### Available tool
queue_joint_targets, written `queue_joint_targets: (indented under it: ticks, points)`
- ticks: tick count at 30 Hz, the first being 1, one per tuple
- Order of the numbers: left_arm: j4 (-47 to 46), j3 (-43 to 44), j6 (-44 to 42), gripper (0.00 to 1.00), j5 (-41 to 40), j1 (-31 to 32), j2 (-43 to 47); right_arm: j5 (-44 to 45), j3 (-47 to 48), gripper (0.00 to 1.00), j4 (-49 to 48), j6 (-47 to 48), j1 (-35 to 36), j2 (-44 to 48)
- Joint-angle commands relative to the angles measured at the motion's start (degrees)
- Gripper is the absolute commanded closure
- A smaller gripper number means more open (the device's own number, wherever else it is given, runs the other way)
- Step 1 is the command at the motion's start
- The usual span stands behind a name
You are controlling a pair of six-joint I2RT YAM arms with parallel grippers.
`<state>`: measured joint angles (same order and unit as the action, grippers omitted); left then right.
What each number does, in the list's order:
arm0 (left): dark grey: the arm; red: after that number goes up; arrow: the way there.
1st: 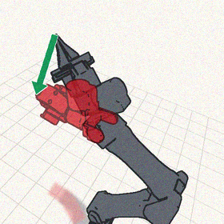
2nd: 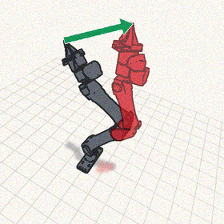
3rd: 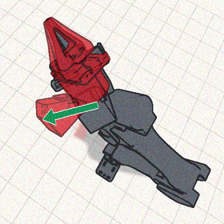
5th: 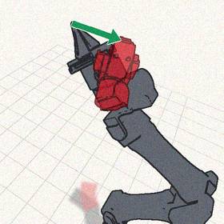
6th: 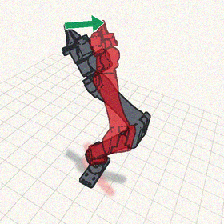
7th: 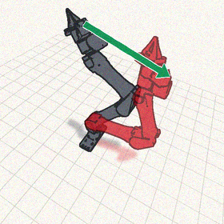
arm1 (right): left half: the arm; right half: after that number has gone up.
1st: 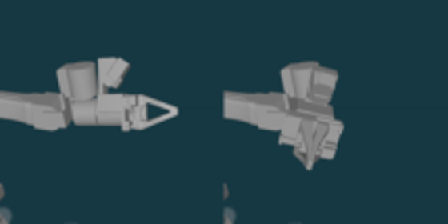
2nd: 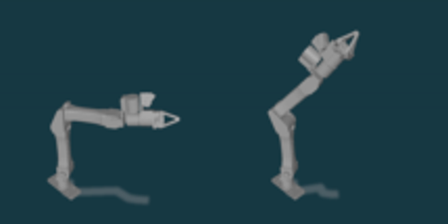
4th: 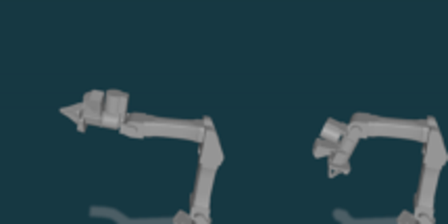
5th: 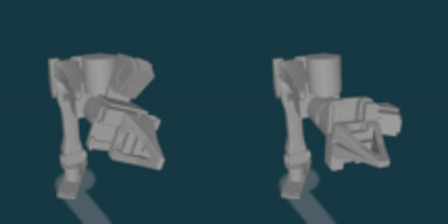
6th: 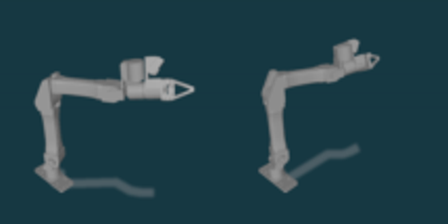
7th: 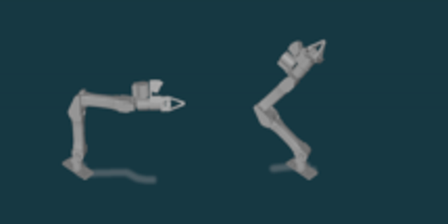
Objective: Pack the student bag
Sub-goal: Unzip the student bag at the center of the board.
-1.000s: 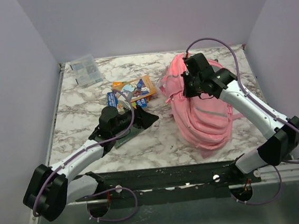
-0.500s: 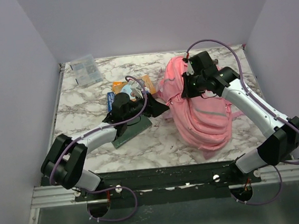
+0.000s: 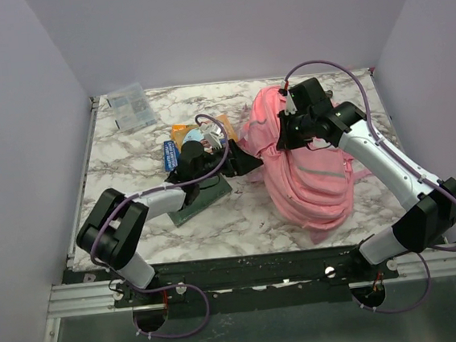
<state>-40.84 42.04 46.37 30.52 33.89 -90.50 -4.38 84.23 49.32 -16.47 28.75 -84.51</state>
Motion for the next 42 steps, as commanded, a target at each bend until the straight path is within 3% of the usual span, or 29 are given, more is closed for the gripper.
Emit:
queue_joint_targets:
  ticks: [1, 6, 12, 19, 37, 42]
  points:
    - [-9.6, 1.0, 7.8, 0.24, 3.3, 0.0, -3.9, -3.2, 1.0, 0.99, -4.2, 0.5, -0.3, 1.5]
    - [-20.3, -1.4, 13.8, 0.30, 4.7, -0.1, -6.4, -3.4, 1.1, 0.99, -4.3, 0.6, -0.3, 1.5]
    - [-25.7, -3.0, 18.6, 0.45, 4.5, 0.0, -8.5, -3.3, 1.3, 1.00, -4.2, 0.8, -0.4, 1.5]
    - [-27.2, -5.8, 21.2, 0.53, 2.4, 0.1, -8.1, -3.8, 1.1, 0.99, -4.6, 0.8, -0.5, 1.4]
    - [-27.7, -6.1, 22.7, 0.59, -0.8, 1.5, -10.2, -4.0, 1.4, 0.99, -4.6, 0.8, -0.5, 1.1]
    - [-27.4, -5.2, 23.0, 0.69, -0.5, 1.8, -11.0, -4.6, 1.0, 0.99, -5.0, 0.7, -0.5, 0.8]
